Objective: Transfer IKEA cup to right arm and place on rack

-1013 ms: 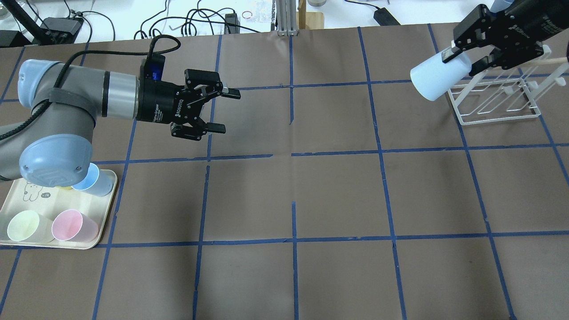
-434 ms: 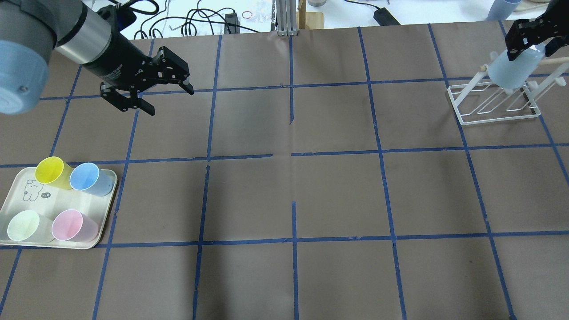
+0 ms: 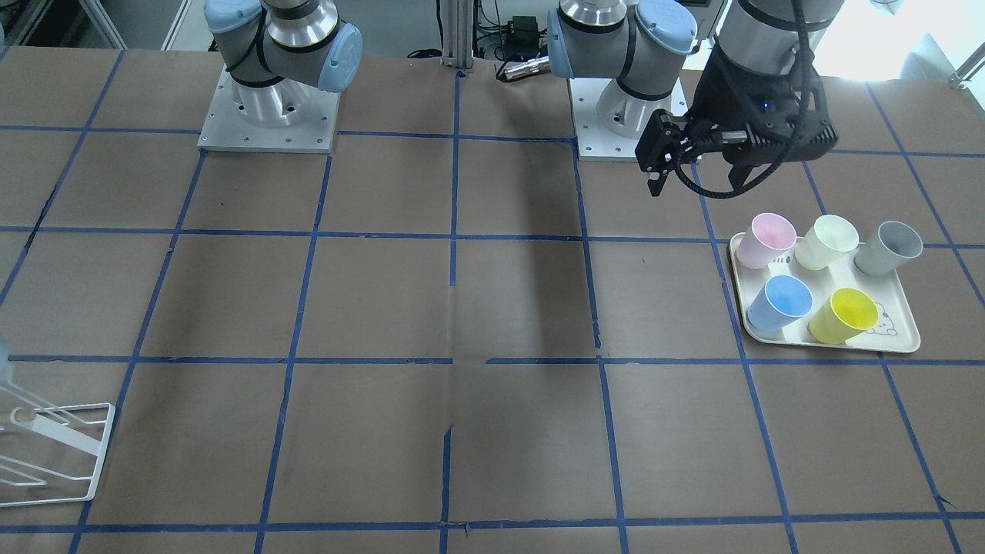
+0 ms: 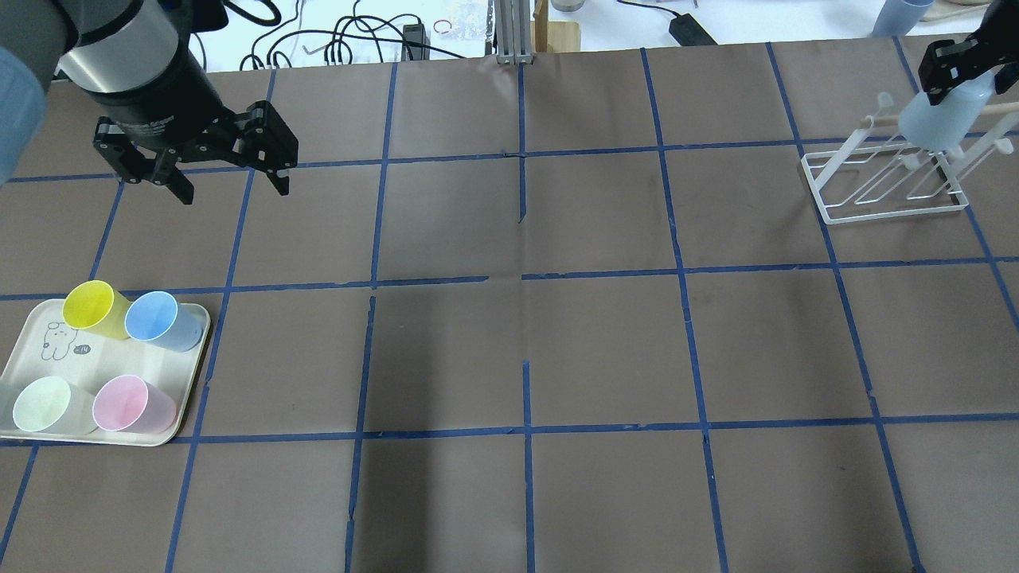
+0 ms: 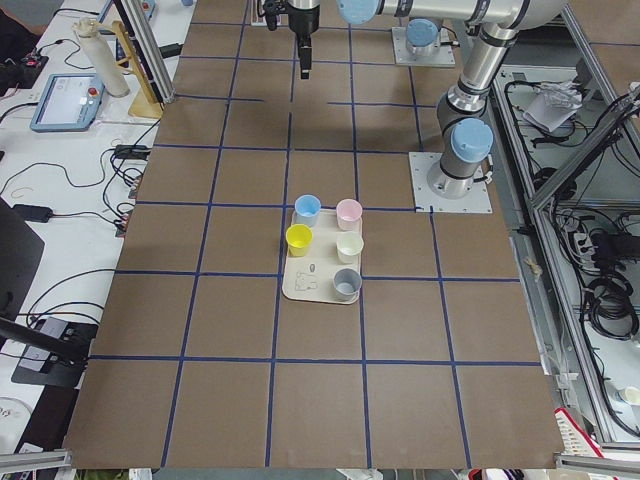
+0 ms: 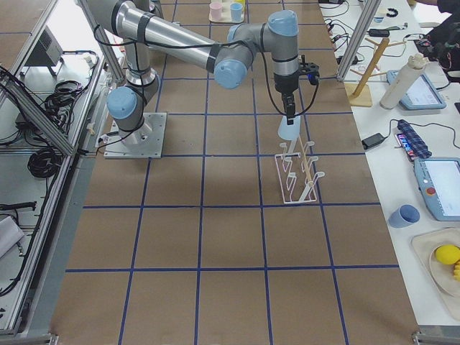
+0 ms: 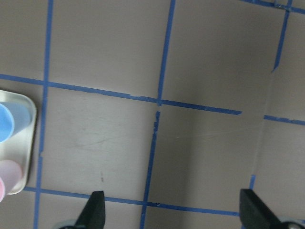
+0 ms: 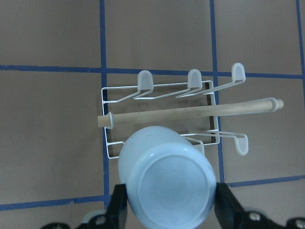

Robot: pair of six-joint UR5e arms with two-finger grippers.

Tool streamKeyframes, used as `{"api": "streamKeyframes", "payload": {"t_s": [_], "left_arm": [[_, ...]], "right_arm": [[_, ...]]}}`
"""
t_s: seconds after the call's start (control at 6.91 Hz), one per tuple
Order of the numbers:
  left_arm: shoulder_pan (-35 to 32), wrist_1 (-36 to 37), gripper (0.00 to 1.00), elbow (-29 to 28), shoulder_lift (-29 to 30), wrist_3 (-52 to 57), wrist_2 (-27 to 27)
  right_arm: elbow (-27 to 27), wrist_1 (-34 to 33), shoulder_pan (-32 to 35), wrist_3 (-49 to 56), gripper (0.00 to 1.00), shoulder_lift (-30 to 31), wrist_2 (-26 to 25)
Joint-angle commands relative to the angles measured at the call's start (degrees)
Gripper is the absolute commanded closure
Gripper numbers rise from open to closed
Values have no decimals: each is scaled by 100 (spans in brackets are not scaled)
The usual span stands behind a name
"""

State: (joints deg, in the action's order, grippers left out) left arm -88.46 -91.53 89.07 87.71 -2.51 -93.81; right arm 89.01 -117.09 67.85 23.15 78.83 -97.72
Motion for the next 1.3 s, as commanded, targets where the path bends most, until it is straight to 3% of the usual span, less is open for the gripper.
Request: {"api": "streamKeyframes", "payload": {"t_s": [0.0,0.29,1.16], "left_arm": [[197,127,0,93,-70,137,29],[189,162,0,154,-88,31,109],[216,232,0,40,0,49,91]], "right_arm": [[46,11,-141,110,50,-69,16],[55,11,-141,67,49,-192,260],[160,-33,-149,92,48,-325,262]]}}
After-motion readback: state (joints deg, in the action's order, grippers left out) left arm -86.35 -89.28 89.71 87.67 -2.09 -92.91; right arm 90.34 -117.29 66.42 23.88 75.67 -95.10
